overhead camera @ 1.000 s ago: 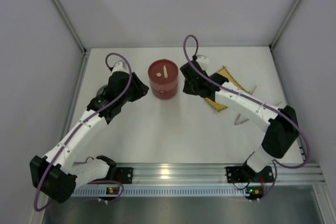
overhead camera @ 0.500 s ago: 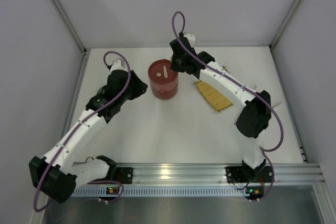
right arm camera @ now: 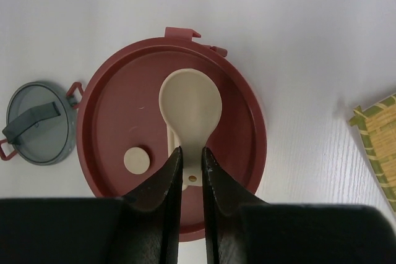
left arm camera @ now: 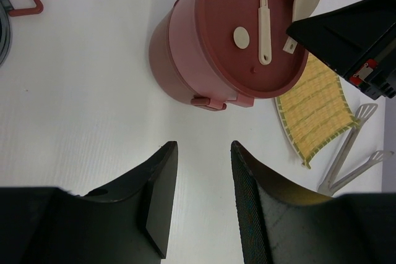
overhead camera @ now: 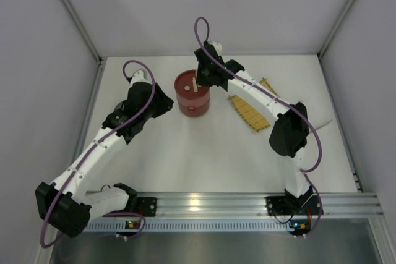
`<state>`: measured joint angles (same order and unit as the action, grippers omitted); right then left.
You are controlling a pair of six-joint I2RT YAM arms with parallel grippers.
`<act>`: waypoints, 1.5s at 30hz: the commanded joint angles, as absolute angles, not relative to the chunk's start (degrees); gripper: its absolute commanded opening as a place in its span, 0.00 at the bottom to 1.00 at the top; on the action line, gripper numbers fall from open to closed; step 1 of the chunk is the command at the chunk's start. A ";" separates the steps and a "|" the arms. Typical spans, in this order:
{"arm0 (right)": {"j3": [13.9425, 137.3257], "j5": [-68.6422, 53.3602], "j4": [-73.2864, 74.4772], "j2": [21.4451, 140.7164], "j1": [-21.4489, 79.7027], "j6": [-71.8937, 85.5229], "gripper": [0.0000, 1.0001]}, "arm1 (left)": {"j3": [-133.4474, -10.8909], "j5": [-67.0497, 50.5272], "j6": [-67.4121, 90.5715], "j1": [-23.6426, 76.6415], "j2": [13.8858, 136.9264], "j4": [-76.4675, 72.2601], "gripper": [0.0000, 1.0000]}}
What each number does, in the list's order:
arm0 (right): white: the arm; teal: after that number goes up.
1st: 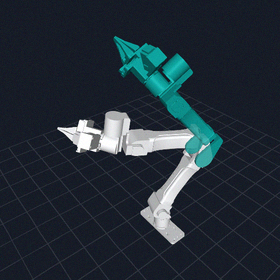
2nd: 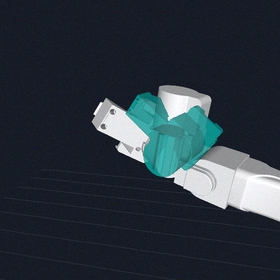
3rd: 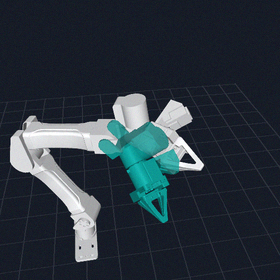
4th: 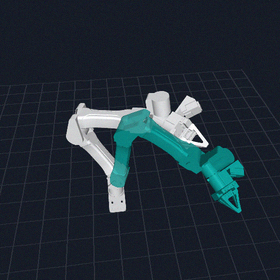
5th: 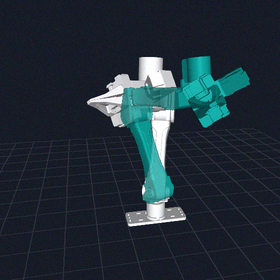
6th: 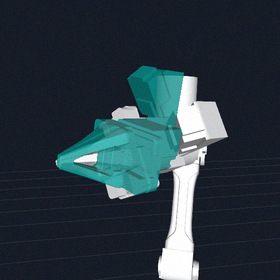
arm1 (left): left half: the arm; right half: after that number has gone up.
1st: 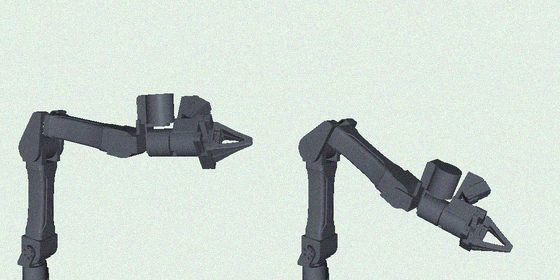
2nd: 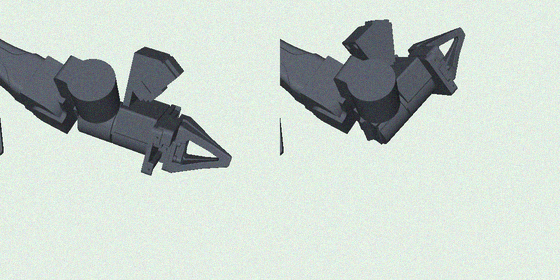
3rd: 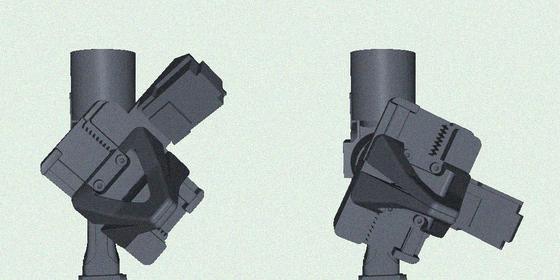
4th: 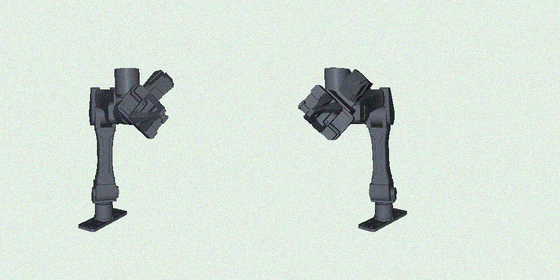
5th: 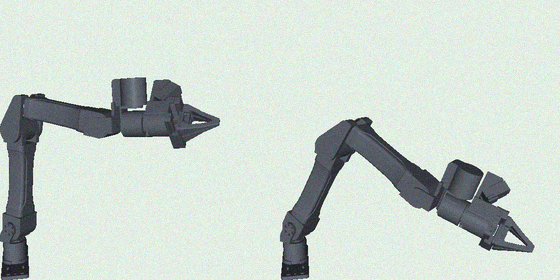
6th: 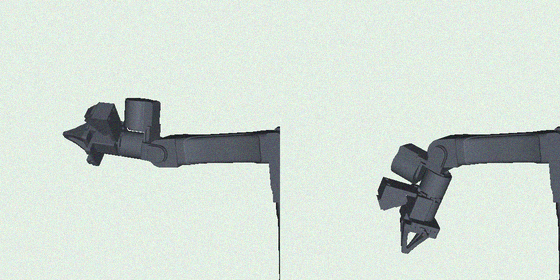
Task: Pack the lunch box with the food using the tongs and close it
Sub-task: Place the utensils in the packing box.
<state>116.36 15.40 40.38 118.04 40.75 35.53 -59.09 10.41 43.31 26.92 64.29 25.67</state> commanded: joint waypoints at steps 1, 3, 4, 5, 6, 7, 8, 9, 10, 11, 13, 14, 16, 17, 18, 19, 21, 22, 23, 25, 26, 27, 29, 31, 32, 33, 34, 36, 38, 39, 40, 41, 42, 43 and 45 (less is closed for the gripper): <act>117.25 15.65 41.31 117.51 40.34 34.80 0.04 | -61.44 11.51 42.98 26.72 64.51 25.23 0.45; 116.72 15.03 41.05 117.33 40.25 34.72 0.08 | -61.35 11.78 43.15 26.81 64.51 25.22 0.45; 116.72 14.86 40.87 117.33 40.25 34.63 0.09 | -61.43 11.78 43.15 26.72 64.60 25.22 0.45; 116.63 14.77 40.96 117.33 40.34 34.45 0.12 | -61.35 11.95 43.24 26.72 64.60 25.22 0.45; 116.63 14.77 41.04 117.25 40.34 34.37 0.13 | -61.43 11.95 43.42 26.81 64.69 25.22 0.45; 116.63 14.68 41.13 117.25 40.25 34.28 0.15 | -61.52 12.04 43.50 26.72 64.69 25.22 0.45; 116.63 14.68 41.31 117.16 40.34 34.28 0.18 | -61.44 12.13 43.59 26.72 64.77 25.22 0.45; 116.37 14.68 41.31 117.07 40.34 34.19 0.19 | -61.52 12.22 43.68 26.81 64.95 25.22 0.45; 116.19 14.76 41.31 116.98 40.25 34.19 0.20 | -61.61 12.39 43.77 26.72 64.95 25.31 0.45; 116.02 14.77 41.31 116.72 40.25 34.19 0.23 | -61.70 12.57 43.86 26.72 64.95 25.40 0.45; 115.84 14.77 41.40 116.46 40.25 33.93 0.24 | -62.05 13.18 44.03 26.72 65.13 25.57 0.45; 115.84 14.85 41.40 116.37 40.17 33.84 0.26 | -62.14 13.36 44.03 26.72 65.21 25.84 0.45; 115.49 14.85 41.40 115.84 40.08 33.66 0.28 | -62.58 14.06 44.30 26.72 65.30 26.01 0.45; 115.40 14.59 41.31 115.75 39.99 33.58 0.28 | -62.75 14.32 44.30 26.72 65.39 26.19 0.45; 114.97 14.59 41.13 115.49 39.99 33.49 0.28 | -62.93 14.67 44.47 26.72 65.56 26.54 0.45; 114.79 14.50 41.05 114.97 39.99 33.49 0.28 | -63.19 15.46 44.56 26.81 65.57 26.72 0.46; 114.26 14.07 40.69 114.17 39.82 33.22 0.29 | -63.54 16.43 45.17 26.72 65.83 26.89 0.46; 114.17 14.06 40.61 113.73 39.73 33.14 0.28 | -63.63 17.13 45.35 26.72 65.92 26.89 0.46; 114.17 13.98 40.61 112.51 39.64 32.96 0.29 | -63.98 17.66 45.61 26.72 66.53 27.16 0.46; 114.34 13.97 40.69 111.19 39.29 32.09 0.29 | -64.86 18.45 46.40 26.63 67.32 27.60 0.46; 114.52 13.80 40.87 109.79 39.20 31.73 0.30 | -65.12 19.15 46.75 26.54 68.11 27.60 0.46; 115.30 13.71 41.22 109.17 38.94 31.38 0.30 | -65.39 19.42 47.80 26.37 68.64 27.60 0.46; 116.19 13.27 42.44 107.76 38.32 30.15 0.31 | -65.22 19.60 49.47 25.06 69.69 27.07 0.47; 116.54 13.01 43.15 105.75 37.88 29.10 0.31 | -65.30 19.95 50.53 23.56 70.66 26.98 0.47; 116.11 13.01 43.33 104.78 37.53 28.92 0.31 | -65.48 21.26 51.15 22.34 71.53 26.98 0.47; 114.28 13.01 43.07 103.81 37.36 28.39 0.31 | -65.57 22.14 51.41 21.63 72.06 27.07 0.47; 113.04 12.92 42.72 101.28 37.09 28.13 0.31 | -65.91 22.93 51.76 20.93 72.94 27.24 0.47; 108.12 11.96 40.96 98.54 35.95 28.04 0.32 | -66.44 26.34 52.47 19.52 73.91 27.60 0.47; 103.04 9.76 38.77 94.58 34.72 27.86 0.33 | -67.85 28.55 53.26 18.11 75.58 28.64 0.47; 101.62 9.32 38.32 93.70 34.37 27.86 0.33 | -68.29 30.13 53.61 17.67 76.19 28.91 0.47; 100.38 8.71 37.80 91.86 33.84 27.69 0.33 | -68.64 30.32 54.57 16.10 77.16 29.09 0.47; 98.20 8.53 37.44 91.06 33.58 27.42 0.33 | -68.56 30.32 55.28 15.30 77.60 29.35 0.47; 97.22 8.35 36.75 90.45 33.40 27.16 0.33 | -68.38 30.76 56.24 14.60 77.87 29.44 0.47; 96.08 7.74 36.30 89.13 32.79 27.16 0.33 | -68.12 31.54 57.38 13.46 78.13 29.53 0.47; 92.91 6.42 34.46 87.98 32.17 27.25 0.33 | -66.63 33.74 60.90 12.92 78.31 29.27 0.48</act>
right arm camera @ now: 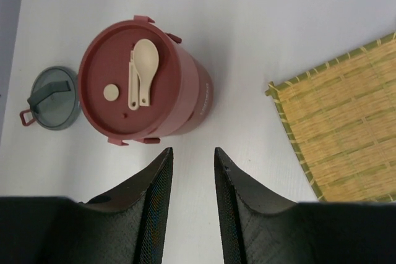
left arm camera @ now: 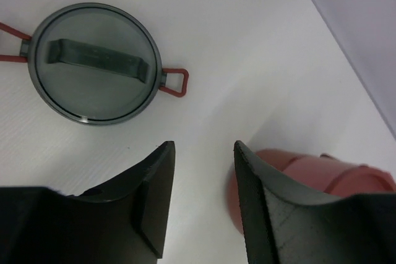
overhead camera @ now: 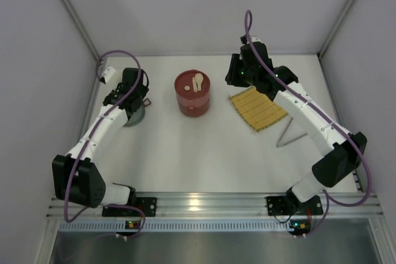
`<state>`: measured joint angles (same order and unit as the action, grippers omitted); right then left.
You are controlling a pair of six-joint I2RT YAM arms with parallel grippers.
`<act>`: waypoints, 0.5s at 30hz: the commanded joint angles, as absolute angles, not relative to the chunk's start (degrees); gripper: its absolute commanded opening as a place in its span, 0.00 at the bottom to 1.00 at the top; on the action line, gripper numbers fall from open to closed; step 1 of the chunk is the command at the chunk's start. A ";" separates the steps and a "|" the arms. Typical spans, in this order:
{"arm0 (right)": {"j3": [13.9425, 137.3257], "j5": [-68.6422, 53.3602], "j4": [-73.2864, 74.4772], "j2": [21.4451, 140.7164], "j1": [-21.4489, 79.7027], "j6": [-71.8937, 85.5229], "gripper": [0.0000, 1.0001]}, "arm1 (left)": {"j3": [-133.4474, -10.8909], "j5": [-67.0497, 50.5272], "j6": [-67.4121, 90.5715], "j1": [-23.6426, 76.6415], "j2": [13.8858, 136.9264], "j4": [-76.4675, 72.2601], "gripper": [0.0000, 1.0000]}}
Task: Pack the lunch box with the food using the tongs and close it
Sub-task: Place the utensils in the packing box, then pick up the box lid from the center of the board.
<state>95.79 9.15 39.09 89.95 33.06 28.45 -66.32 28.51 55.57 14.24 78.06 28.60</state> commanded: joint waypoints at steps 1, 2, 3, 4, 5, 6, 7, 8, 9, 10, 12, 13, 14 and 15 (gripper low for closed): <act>92.12 5.37 34.02 87.11 31.82 27.33 0.33 | -66.27 36.45 64.39 12.83 78.83 29.62 0.50; 90.89 5.01 33.67 86.93 31.64 27.33 0.33 | -65.66 37.78 66.60 12.75 79.36 29.97 0.52; 90.36 4.75 33.49 86.66 31.55 27.33 0.33 | -65.39 39.10 68.97 12.74 79.89 31.62 0.53; 89.92 3.96 33.14 86.49 31.38 27.33 0.33 | -65.30 41.55 71.52 12.66 81.20 32.68 0.55; 89.39 3.52 33.13 86.40 31.03 27.33 0.33 | -65.30 42.70 76.68 12.57 81.91 33.91 0.58; 89.04 3.25 33.05 86.22 30.85 27.25 0.33 | -65.30 43.85 78.99 12.48 82.61 34.97 0.59; 88.77 2.82 32.87 85.70 30.76 27.25 0.33 | -65.22 44.64 81.01 12.39 84.01 35.94 0.59; 87.81 2.64 32.61 85.26 30.59 27.25 0.33 | -65.21 45.78 84.86 12.31 84.72 36.56 0.60; 87.37 2.46 32.35 84.82 30.41 27.25 0.33 | -65.56 46.05 86.64 12.22 85.60 36.91 0.61; 86.93 2.29 32.08 84.03 30.06 27.25 0.33 | -66.00 46.14 90.75 11.87 87.43 38.74 0.62; 85.61 1.93 31.82 82.80 29.71 27.33 0.33 | -68.45 46.32 96.12 11.25 90.86 42.34 0.64; 84.82 1.76 31.82 82.62 29.36 27.25 0.34 | -69.08 45.80 99.11 10.21 91.92 44.10 0.64; 84.38 1.58 31.73 82.27 29.01 27.16 0.34 | -69.60 45.09 100.45 9.85 92.80 44.56 0.64; 84.11 1.32 31.64 81.74 28.83 27.07 0.33 | -70.04 44.83 101.33 9.23 94.47 44.82 0.64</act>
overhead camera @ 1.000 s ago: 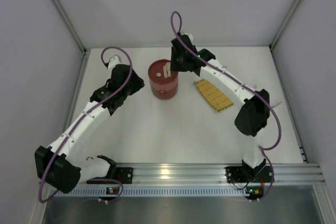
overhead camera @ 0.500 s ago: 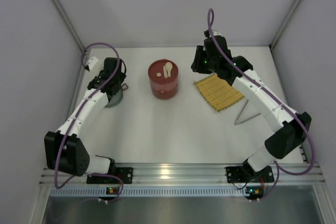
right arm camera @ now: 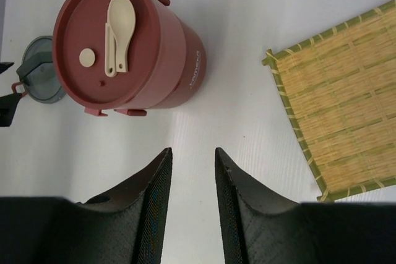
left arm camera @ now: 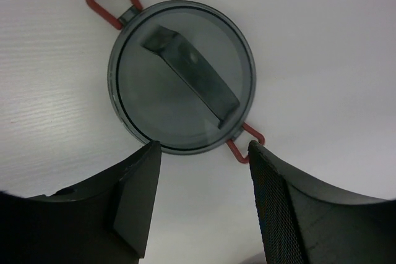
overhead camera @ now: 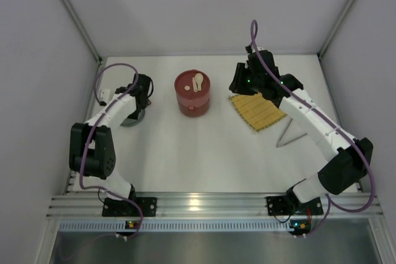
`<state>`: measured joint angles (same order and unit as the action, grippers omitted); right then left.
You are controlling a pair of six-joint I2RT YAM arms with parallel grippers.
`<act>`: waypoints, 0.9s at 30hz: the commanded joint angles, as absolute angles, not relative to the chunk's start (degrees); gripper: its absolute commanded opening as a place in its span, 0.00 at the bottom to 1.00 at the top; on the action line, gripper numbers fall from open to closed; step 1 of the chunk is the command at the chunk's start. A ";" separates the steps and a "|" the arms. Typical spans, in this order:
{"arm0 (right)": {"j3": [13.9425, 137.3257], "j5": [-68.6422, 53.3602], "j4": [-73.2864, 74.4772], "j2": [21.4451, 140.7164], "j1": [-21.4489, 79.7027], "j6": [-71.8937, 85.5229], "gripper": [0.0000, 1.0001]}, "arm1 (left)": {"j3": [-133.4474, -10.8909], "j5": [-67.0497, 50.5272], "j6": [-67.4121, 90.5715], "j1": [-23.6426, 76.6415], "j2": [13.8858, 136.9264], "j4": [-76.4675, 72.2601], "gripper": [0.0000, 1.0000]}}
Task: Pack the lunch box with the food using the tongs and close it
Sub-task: Pick up the box lid from the center of the board.
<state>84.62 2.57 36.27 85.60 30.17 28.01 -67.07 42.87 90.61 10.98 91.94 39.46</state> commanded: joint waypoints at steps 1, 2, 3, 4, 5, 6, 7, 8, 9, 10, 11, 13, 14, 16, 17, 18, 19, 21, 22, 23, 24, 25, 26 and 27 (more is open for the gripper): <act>83.68 0.97 31.55 81.56 28.13 27.07 0.34 | -70.92 44.39 102.82 8.88 95.27 45.17 0.64; 82.89 0.62 31.29 81.30 27.78 26.98 0.34 | -71.36 44.30 103.53 8.70 96.06 45.61 0.64; 82.36 0.27 31.12 80.86 27.16 26.98 0.34 | -72.59 44.56 105.45 8.44 97.72 46.40 0.64; 82.35 0.26 31.11 80.77 26.90 27.07 0.34 | -73.12 44.65 105.82 8.18 98.52 47.02 0.64; 81.92 0.35 31.03 80.68 26.63 26.90 0.34 | -73.39 44.30 106.08 7.83 99.13 46.93 0.64; 81.83 0.26 31.03 80.60 26.46 26.72 0.34 | -73.39 43.69 106.34 7.39 99.75 46.59 0.64; 81.65 -0.17 30.85 80.33 26.19 26.63 0.34 | -73.04 43.42 106.43 6.60 100.28 45.36 0.64; 81.39 -1.22 30.94 80.25 26.02 26.46 0.34 | -72.60 43.16 106.35 6.24 100.46 44.48 0.64; 81.30 -1.32 30.94 80.16 25.84 26.37 0.34 | -72.68 42.81 106.17 5.54 101.33 43.08 0.64; 81.12 -1.58 30.85 80.16 25.67 26.37 0.34 | -73.03 42.80 106.00 5.28 102.03 43.07 0.64; 81.04 -1.67 30.85 80.16 25.49 26.11 0.34 | -73.47 42.72 106.08 5.01 102.65 43.24 0.64; 80.77 -2.11 30.76 80.33 25.23 25.93 0.34 | -74.53 41.15 107.30 4.13 104.76 43.77 0.64; 80.77 -2.28 30.76 80.42 25.05 25.84 0.34 | -74.44 40.44 107.58 3.78 105.11 43.16 0.64; 80.77 -2.72 30.59 80.86 25.05 25.93 0.34 | -74.18 39.82 108.10 3.43 106.08 41.06 0.64; 80.68 -2.90 30.32 80.86 24.96 25.84 0.34 | -74.53 40.08 108.11 3.34 106.52 40.70 0.64; 80.68 -2.99 30.32 80.95 24.96 25.84 0.34 | -75.05 40.43 107.67 3.34 106.87 40.43 0.64; 80.60 -3.25 30.15 81.03 24.79 25.84 0.34 | -76.54 40.78 107.23 3.34 108.09 40.60 0.64; 80.33 -3.34 29.80 81.21 24.87 25.93 0.34 | -78.74 40.96 107.05 3.16 109.94 41.04 0.64; 80.25 -3.34 29.71 81.30 24.87 25.93 0.34 | -79.10 40.78 106.88 3.08 110.47 40.61 0.64; 80.24 -3.34 29.79 81.47 24.87 25.84 0.34 | -79.62 40.43 106.79 3.08 111.00 40.52 0.63; 80.24 -3.34 29.71 81.74 24.79 25.93 0.34 | -80.06 40.17 106.79 2.99 111.88 40.60 0.63; 80.16 -3.34 29.71 81.91 24.70 25.93 0.34 | -81.11 39.91 106.44 2.90 112.32 40.61 0.62; 80.16 -3.43 29.53 81.91 24.70 25.93 0.34 | -81.56 39.64 106.26 2.90 112.67 40.78 0.59; 80.16 -3.51 29.53 82.18 24.61 25.93 0.34 | -81.82 39.55 105.82 2.90 113.11 40.78 0.55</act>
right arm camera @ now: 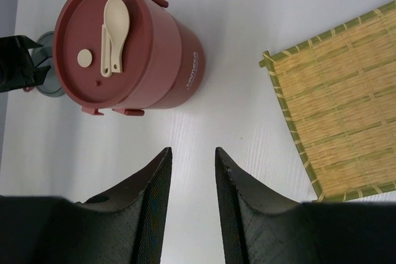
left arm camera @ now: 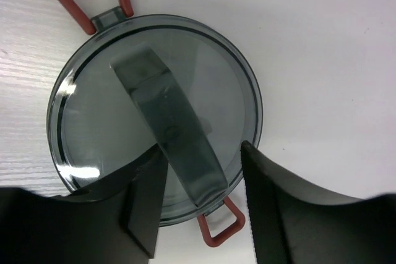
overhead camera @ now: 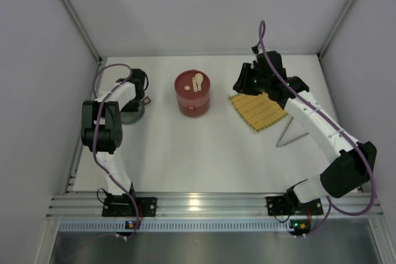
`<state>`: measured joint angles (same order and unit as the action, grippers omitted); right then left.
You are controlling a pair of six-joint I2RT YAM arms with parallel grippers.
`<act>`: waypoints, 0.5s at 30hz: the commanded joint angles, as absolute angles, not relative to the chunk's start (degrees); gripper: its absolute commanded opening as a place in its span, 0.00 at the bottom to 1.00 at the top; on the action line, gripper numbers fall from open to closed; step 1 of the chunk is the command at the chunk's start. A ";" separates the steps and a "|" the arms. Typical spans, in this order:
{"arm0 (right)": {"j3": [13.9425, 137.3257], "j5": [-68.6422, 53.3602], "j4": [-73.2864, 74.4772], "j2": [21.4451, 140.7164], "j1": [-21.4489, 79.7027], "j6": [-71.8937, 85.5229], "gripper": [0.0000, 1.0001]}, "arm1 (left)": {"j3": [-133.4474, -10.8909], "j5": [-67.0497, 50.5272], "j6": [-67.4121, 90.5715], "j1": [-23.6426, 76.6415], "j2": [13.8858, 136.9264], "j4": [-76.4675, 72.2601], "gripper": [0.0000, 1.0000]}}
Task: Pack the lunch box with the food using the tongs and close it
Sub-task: Pick up the box lid from the center of the board.
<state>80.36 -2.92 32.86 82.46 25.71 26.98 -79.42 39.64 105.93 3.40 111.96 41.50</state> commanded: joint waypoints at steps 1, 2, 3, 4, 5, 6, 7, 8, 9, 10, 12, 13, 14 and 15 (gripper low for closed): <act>80.16 -3.69 29.44 82.26 24.61 26.01 0.34 | -82.00 39.55 105.56 2.90 113.12 40.69 0.49; 80.16 -3.69 29.44 82.27 24.52 26.02 0.34 | -82.09 39.55 105.38 2.81 113.29 40.52 0.47; 80.16 -3.69 29.36 82.35 24.52 26.02 0.34 | -82.09 39.55 105.12 2.73 113.47 40.52 0.45; 80.24 -3.60 29.36 82.53 24.43 26.10 0.34 | -82.00 39.46 104.86 2.64 113.47 40.34 0.45; 80.42 -3.60 29.44 82.53 24.43 26.19 0.34 | -82.00 39.29 104.68 2.55 113.55 40.43 0.43; 80.51 -3.60 29.44 82.62 24.43 26.19 0.34 | -81.83 38.94 104.16 2.37 113.73 40.26 0.41; 80.51 -3.60 29.44 82.70 24.35 26.19 0.34 | -81.57 38.85 103.72 2.29 113.56 39.99 0.37; 80.59 -3.60 29.44 82.79 24.43 26.28 0.34 | -81.39 38.67 103.28 2.20 113.55 39.64 0.33; 80.60 -3.60 29.62 82.79 24.52 26.28 0.34 | -81.39 38.32 101.53 2.20 113.47 38.94 0.30; 80.60 -3.60 29.62 82.88 24.43 26.37 0.34 | -81.47 38.06 100.21 2.20 113.38 38.41 0.26; 80.42 -3.52 29.71 82.97 24.43 26.28 0.34 | -82.61 37.53 94.52 2.20 113.12 37.88 0.17; 80.42 -3.34 29.88 82.97 24.43 26.11 0.34 | -83.23 36.57 91.96 2.20 113.20 37.79 0.13; 80.42 -3.17 29.97 83.06 24.43 25.93 0.34 | -83.93 36.21 89.24 2.20 113.20 37.88 0.03; 80.42 -2.90 30.14 82.97 24.35 25.93 0.34 | -85.50 35.95 84.77 2.20 113.29 38.23 0.00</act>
<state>80.23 -3.11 32.58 82.76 25.58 26.98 -81.67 37.30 95.77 2.39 113.06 39.42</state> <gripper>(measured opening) 0.339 0.342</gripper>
